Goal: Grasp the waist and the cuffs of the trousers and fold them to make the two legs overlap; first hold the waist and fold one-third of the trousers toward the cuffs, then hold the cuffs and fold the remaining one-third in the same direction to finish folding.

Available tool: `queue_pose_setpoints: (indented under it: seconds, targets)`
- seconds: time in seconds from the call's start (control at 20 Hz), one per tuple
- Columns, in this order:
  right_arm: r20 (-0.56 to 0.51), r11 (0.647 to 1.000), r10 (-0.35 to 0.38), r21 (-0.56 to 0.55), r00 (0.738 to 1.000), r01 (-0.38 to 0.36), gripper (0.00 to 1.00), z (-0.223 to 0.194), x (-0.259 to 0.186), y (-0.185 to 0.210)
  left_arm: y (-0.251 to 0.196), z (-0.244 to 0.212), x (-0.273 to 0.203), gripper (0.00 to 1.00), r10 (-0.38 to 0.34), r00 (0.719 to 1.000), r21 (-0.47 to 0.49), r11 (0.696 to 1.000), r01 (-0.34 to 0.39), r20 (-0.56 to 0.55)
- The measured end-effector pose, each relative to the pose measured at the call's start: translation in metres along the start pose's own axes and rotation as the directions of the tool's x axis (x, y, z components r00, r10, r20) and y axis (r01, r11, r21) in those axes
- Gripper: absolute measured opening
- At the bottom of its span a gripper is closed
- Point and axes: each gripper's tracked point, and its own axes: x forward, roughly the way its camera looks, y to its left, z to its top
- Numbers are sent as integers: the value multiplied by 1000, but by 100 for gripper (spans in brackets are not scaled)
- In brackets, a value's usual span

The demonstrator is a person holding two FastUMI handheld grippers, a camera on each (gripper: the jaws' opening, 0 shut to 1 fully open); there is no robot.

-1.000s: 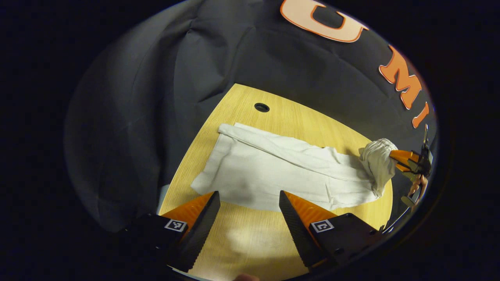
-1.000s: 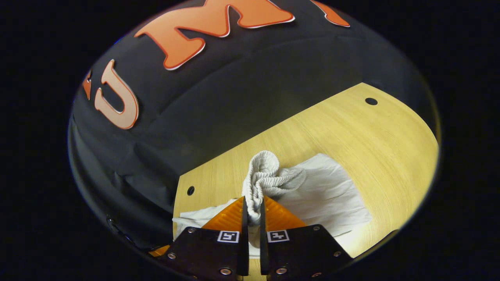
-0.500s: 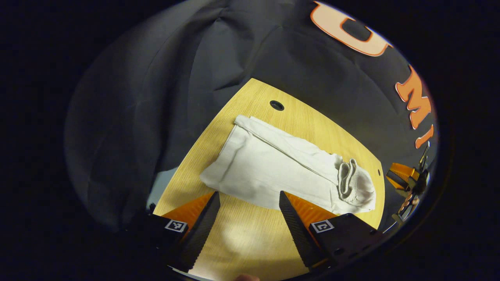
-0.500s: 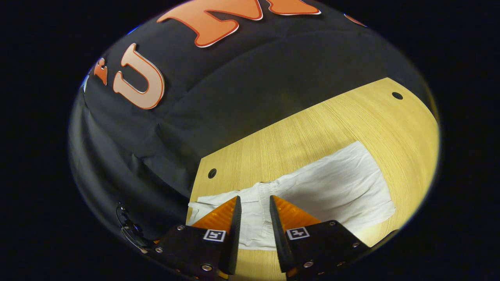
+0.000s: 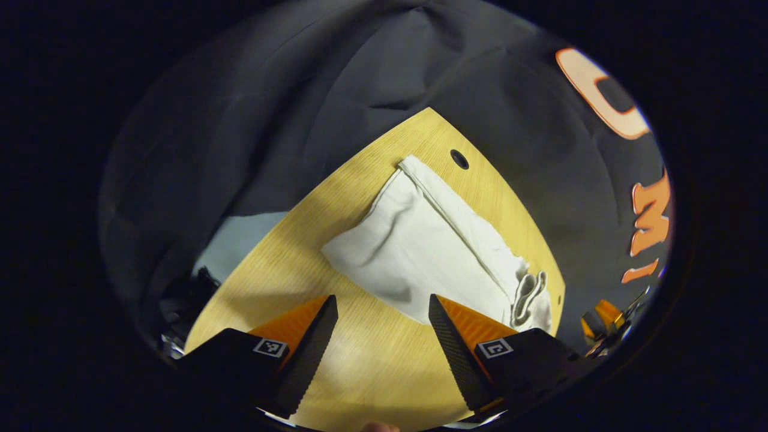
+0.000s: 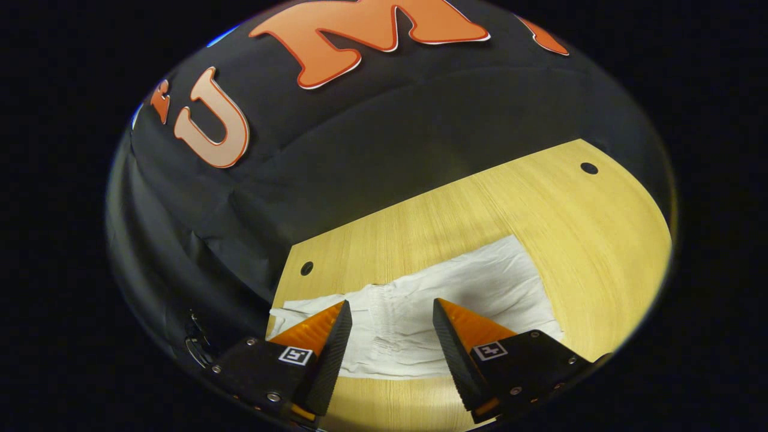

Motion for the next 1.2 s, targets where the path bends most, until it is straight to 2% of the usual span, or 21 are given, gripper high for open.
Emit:
queue_pose_setpoints:
  seconds: [0.15,0.35,0.45,0.65,0.75,0.85,1.0,1.2]
  targets:
    - [20,1000,-6,17,1000,5,85,3,-10,-6,-1,2,10,99,-30,1000,-87,996,29,-7]
    - [37,1000,-6,21,999,5,87,3,-20,-8,-11,14,24,98,-45,999,-83,995,46,14]
    - [45,1000,-18,26,999,16,87,2,-26,-15,-18,20,36,94,-46,998,-74,996,48,30]
    - [25,998,-28,50,999,27,87,-5,-41,-29,-17,22,54,60,10,999,-43,999,-8,31]
    - [27,998,-35,52,999,34,90,-7,-45,-37,-19,19,54,17,18,999,-76,997,-15,35]
    - [30,998,-52,35,998,51,92,-7,-52,-46,-20,21,48,6,18,998,-73,997,-14,53]
    - [40,998,-64,7,997,64,97,-4,-60,-56,-39,28,34,7,-4,995,-29,1000,7,95]
    - [55,997,-70,-19,996,71,98,6,-68,-73,-76,40,9,5,-36,987,19,999,34,156]
